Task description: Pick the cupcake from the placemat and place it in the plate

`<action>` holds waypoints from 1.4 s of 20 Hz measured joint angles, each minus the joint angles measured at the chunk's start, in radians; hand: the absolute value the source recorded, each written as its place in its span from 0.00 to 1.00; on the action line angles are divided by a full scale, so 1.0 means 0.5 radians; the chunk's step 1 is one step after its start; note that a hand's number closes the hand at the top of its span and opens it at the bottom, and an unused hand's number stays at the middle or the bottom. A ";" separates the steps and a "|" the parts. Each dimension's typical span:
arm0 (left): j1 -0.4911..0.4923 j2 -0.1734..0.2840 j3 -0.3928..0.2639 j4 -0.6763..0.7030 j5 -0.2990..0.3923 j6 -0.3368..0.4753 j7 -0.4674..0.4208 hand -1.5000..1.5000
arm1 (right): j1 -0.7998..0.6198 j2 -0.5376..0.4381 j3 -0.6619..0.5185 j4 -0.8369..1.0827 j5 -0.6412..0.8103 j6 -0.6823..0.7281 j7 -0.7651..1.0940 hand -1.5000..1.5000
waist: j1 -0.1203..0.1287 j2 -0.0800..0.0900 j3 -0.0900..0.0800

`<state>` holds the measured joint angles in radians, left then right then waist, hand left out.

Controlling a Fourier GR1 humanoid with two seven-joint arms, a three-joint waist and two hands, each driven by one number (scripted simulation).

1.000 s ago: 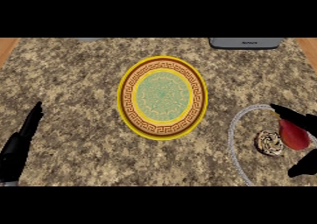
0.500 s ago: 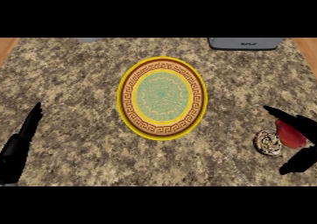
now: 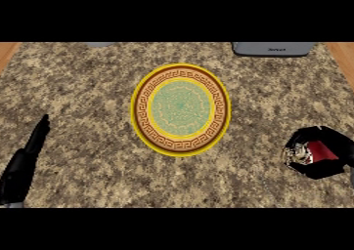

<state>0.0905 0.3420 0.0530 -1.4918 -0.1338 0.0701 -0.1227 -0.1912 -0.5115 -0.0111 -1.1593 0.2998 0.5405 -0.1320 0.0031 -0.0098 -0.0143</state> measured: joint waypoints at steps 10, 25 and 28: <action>-0.049 -0.014 0.023 -0.022 -0.014 -0.072 0.021 0.50 | -0.294 -0.082 0.008 0.264 0.372 -0.283 -0.096 1.00 | 0.055 0.028 0.021; -0.059 -0.021 0.041 -0.010 -0.034 -0.085 0.004 0.50 | -1.021 -0.202 -0.122 0.770 0.780 -1.158 -0.431 1.00 | 0.054 0.033 0.032; -0.029 -0.024 0.047 -0.027 -0.044 -0.080 0.015 0.50 | -1.072 -0.198 -0.181 0.705 0.678 -1.140 -0.613 1.00 | 0.034 0.025 0.031</action>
<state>0.0760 0.3297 0.0765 -1.5052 -0.1558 0.0303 -0.1152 -0.7272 -0.6103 -0.1016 -0.8070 0.6387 -0.0294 -0.4385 0.0200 0.0028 0.0011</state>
